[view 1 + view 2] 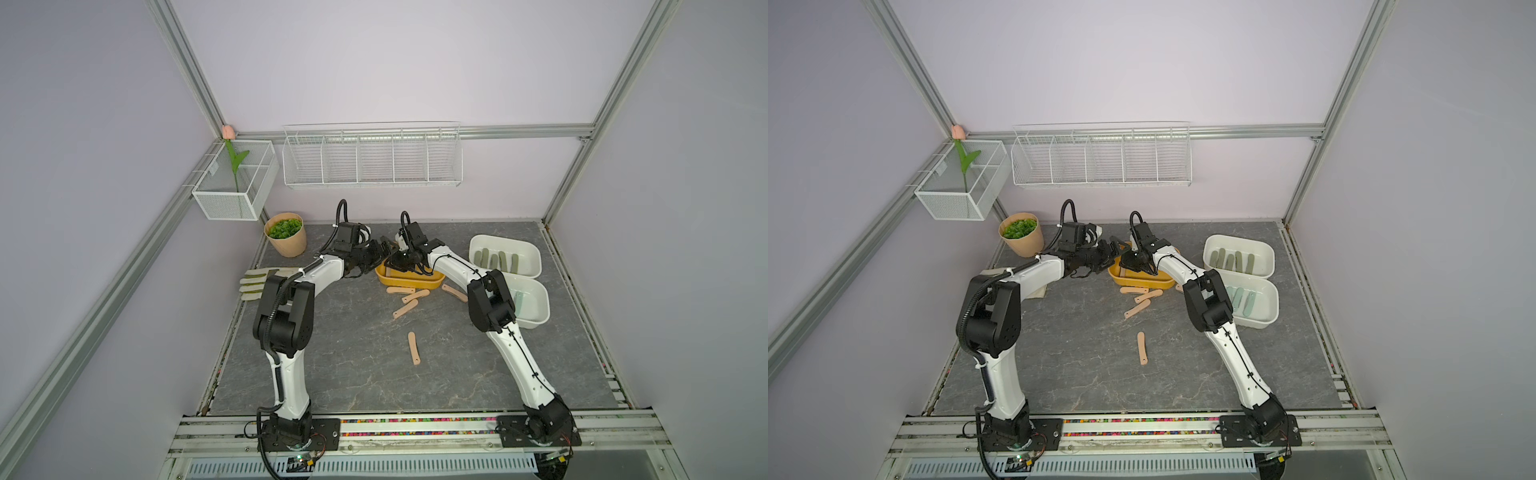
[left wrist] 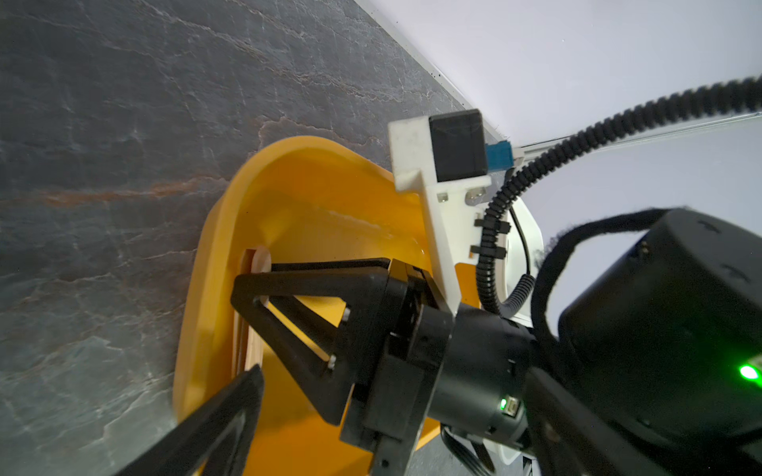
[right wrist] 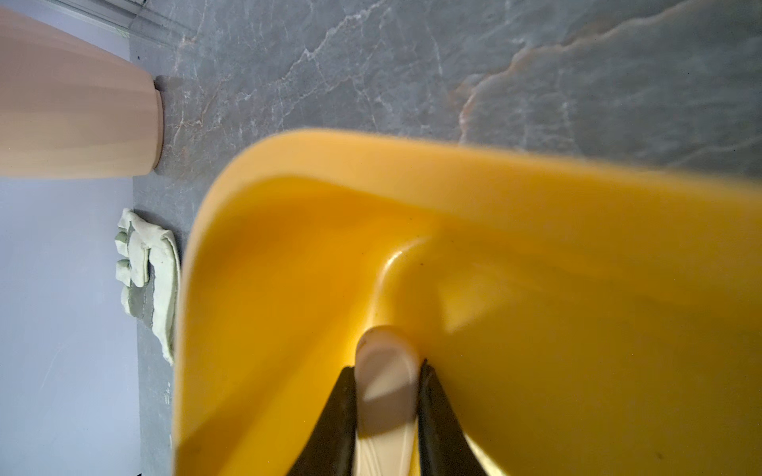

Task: Place the fruit knives into the storage box by color
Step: Place the fruit knife in the storage box.

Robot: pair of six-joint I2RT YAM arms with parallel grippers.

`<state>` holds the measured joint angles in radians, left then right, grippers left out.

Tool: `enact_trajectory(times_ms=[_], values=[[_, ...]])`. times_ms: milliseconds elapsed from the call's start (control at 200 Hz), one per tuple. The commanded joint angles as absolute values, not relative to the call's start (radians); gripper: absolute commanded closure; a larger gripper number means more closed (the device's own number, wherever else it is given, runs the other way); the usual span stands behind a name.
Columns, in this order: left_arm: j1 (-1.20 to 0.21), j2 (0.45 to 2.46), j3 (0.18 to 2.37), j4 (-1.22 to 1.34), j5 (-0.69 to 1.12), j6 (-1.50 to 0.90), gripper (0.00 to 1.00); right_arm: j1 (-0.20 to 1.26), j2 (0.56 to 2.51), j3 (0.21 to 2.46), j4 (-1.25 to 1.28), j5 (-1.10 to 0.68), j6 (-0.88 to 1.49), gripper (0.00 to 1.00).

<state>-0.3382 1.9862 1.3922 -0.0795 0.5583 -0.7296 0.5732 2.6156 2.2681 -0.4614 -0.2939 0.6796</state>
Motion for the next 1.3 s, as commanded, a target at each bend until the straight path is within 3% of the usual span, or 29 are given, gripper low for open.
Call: enact_trajectory(times_ms=[0,95,380,880,1295], values=[[-0.35,1.968,1.359,-0.049,0.568,-0.748,0.01,0.581,2.565,2.213,-0.494,-0.299,0.661,0.76],[-0.359,1.949,1.337,-0.03,0.566,-0.757,0.01,0.582,2.544,2.186,-0.486,-0.297,0.654,0.74],[-0.358,1.89,1.357,-0.044,0.568,-0.764,0.01,0.571,2.531,2.21,-0.505,-0.294,0.65,0.51],[-0.321,1.669,1.353,-0.183,0.546,-0.703,0.01,0.537,2.371,2.212,-0.59,-0.311,0.566,0.42],[-0.296,1.399,1.072,-0.257,0.461,-0.653,0.01,0.561,1.929,1.621,-0.541,-0.209,0.467,0.33]])
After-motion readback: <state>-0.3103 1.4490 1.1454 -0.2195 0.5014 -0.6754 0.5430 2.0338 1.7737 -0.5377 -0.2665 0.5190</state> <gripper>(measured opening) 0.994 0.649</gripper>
